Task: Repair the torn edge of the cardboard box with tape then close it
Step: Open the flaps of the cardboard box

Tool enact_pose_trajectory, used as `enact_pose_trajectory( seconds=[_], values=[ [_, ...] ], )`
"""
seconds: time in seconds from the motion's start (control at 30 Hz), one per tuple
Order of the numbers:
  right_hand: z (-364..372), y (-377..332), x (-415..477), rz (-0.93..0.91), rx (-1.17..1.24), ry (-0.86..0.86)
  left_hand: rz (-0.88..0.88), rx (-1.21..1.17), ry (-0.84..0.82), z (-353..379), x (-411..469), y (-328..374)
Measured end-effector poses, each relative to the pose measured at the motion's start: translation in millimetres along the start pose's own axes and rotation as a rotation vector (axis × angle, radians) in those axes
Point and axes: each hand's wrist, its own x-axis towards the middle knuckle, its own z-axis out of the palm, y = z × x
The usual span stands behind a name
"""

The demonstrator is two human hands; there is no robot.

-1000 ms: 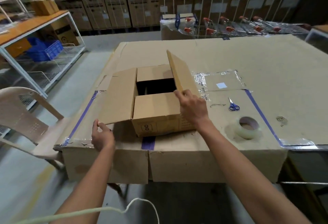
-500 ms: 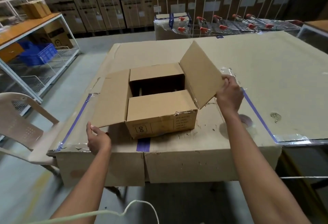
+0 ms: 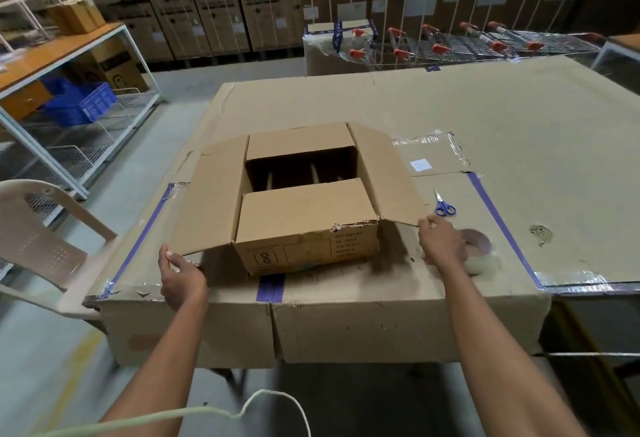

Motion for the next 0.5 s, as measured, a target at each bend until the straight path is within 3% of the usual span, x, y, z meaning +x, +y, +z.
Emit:
enact_pose_trajectory(
  seconds=[0.17,0.3,0.37,0.5],
  values=[
    [-4,-15,12,-0.033,-0.225,-0.065,-0.012,0.017,0.052,7,0,3],
    [-9,-29,18,-0.101,-0.305,-0.019,-0.029,0.073,0.172,21,-2,19],
    [-8,-38,17,-0.185,-0.324,0.08,0.085,0.158,0.249,26,-7,28],
    [-3,-59,16,-0.359,-0.398,0.195,0.515,0.403,0.249,39,-25,43]
  ],
)
